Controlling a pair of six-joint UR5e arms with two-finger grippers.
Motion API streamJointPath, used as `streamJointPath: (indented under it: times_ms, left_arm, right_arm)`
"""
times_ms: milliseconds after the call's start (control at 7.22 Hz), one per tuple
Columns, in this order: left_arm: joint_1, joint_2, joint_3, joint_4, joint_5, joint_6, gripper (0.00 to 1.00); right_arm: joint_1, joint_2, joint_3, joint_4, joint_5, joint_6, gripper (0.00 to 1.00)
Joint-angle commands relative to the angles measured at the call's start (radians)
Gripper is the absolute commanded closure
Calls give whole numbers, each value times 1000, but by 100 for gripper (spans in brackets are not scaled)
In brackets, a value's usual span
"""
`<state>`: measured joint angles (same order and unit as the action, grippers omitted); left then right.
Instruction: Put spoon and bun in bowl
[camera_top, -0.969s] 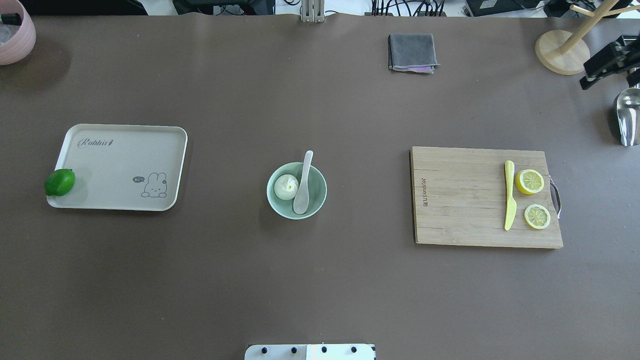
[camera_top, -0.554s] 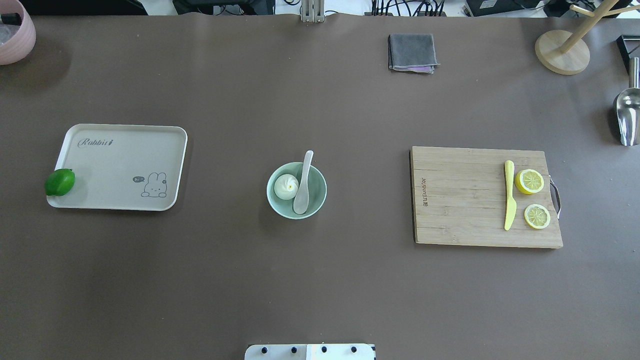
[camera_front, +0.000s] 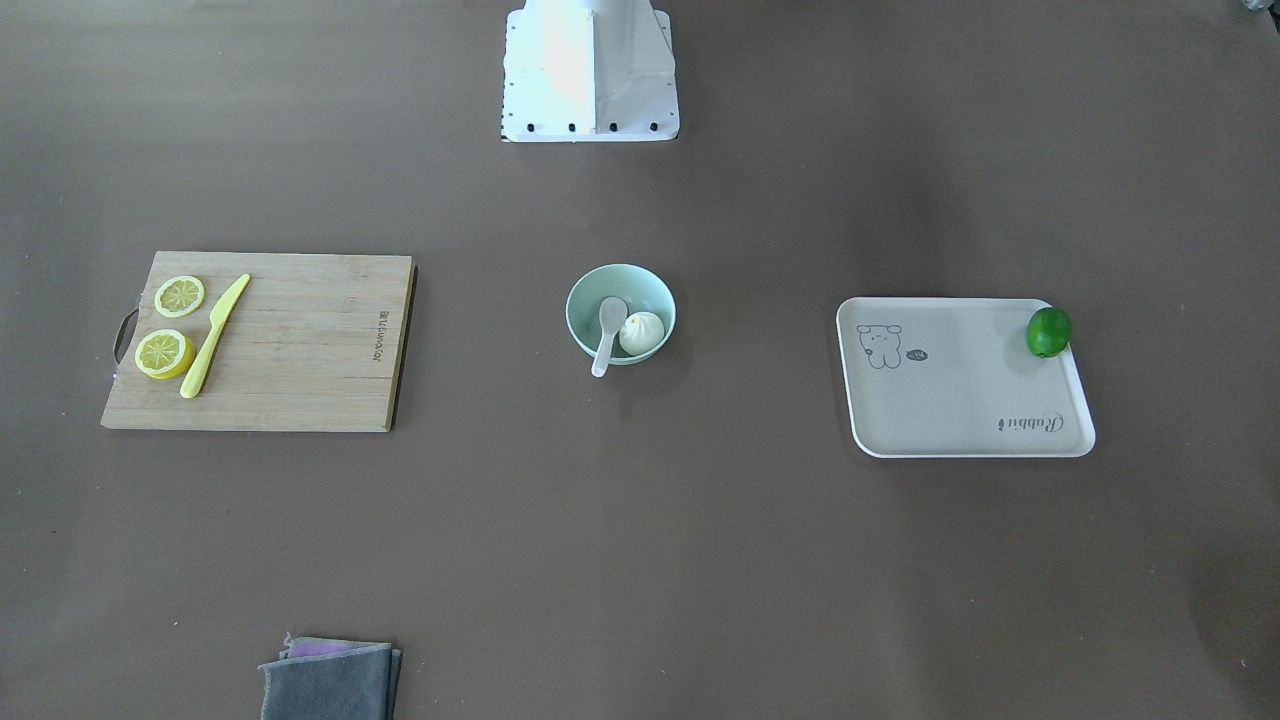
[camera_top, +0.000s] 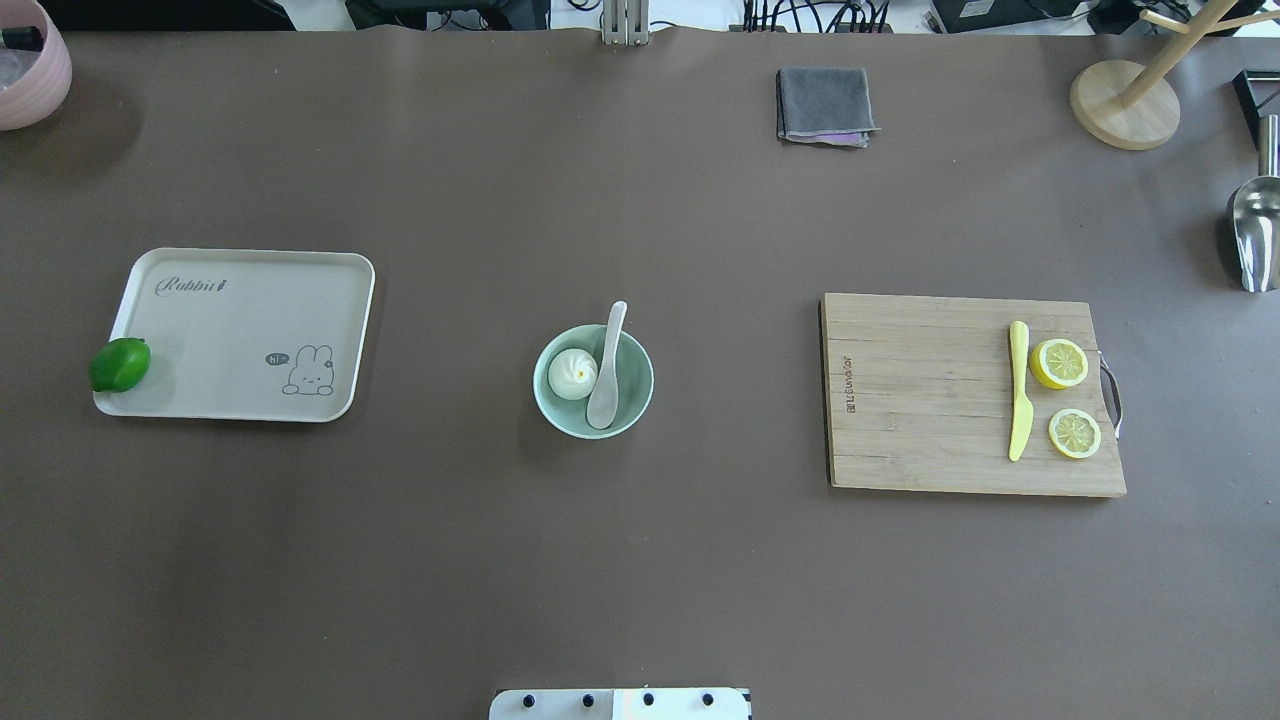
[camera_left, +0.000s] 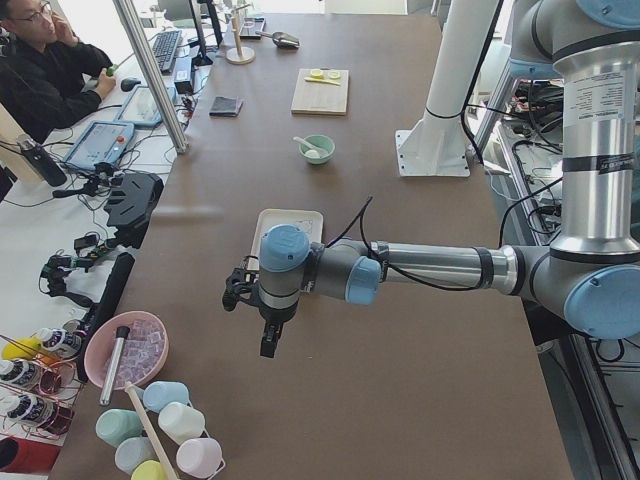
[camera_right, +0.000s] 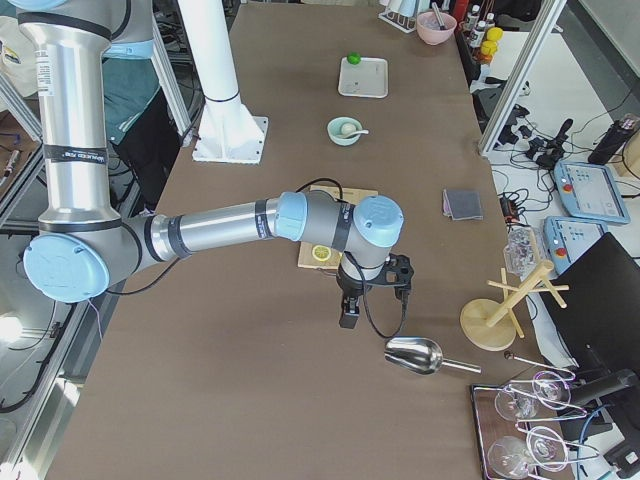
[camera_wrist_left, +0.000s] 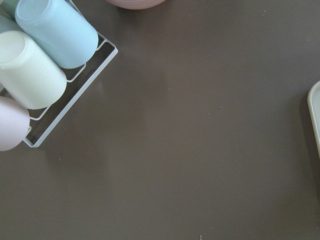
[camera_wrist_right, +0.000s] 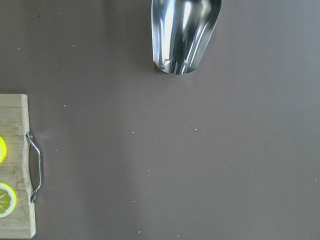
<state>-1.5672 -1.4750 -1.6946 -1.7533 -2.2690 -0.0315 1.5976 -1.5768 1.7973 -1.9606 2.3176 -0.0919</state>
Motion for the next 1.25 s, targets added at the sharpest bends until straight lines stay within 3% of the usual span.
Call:
streamJointPath:
  times_ms: [0,277,1108]
  left_arm:
    - [-1,-2,-13,5,3,-45,2]
    - [3,-25,-54,82,2,-103,2]
    - [9,-11,-60,95,5,-93,2]
  right_arm:
    - [4,-3,7,0,2,6,0]
    - [4,1,7,0,5,7,0]
    - [4,-11,0,0,-1,4,0]
